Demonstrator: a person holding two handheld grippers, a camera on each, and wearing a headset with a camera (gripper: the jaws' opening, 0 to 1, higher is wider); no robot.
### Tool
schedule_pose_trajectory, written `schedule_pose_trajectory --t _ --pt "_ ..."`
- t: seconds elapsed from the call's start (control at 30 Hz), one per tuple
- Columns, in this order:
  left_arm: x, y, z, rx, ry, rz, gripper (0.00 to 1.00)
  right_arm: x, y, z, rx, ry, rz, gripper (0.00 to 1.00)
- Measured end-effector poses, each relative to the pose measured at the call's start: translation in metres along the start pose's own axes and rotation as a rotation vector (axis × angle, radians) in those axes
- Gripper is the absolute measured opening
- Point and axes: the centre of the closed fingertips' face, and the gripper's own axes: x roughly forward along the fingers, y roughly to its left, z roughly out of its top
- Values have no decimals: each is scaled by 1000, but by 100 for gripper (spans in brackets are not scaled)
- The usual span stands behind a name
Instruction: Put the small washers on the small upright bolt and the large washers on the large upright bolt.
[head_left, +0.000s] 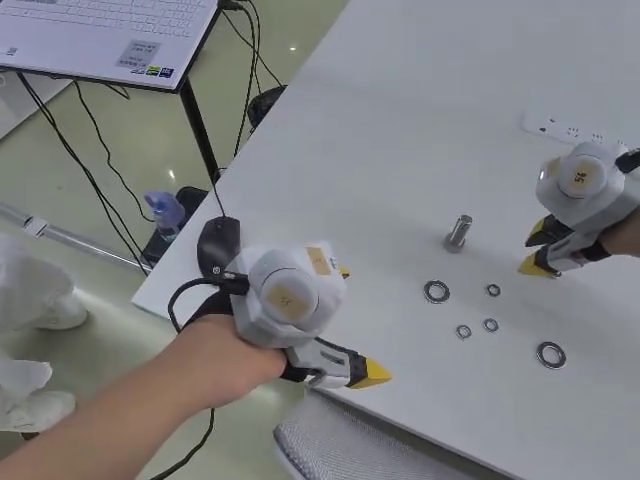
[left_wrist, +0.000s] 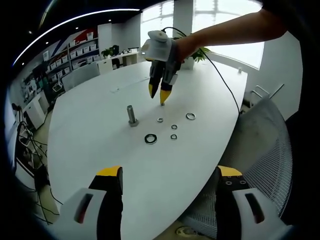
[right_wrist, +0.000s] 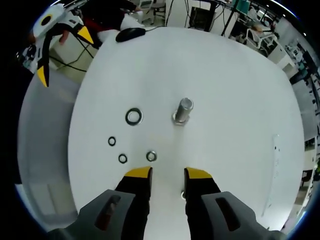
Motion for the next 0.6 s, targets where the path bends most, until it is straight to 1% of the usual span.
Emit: schedule_pose_trajectory --t 0.1,0.17,0.23,0.47,0.6 --pt "-1 1 1 0 -8 4 75 0 5 3 -2 -9 9 28" --pt "-1 2 1 -4 -4 4 74 2 10 5 0 -16 19 28" --pt "-1 2 0 4 -1 4 74 4 14 6 -8 -19 20 28" --pt "-2 2 0 9 0 2 75 20 26 2 2 -14 37 28" --pt "-2 0 0 1 -4 -4 77 29 28 -1 8 -11 37 27"
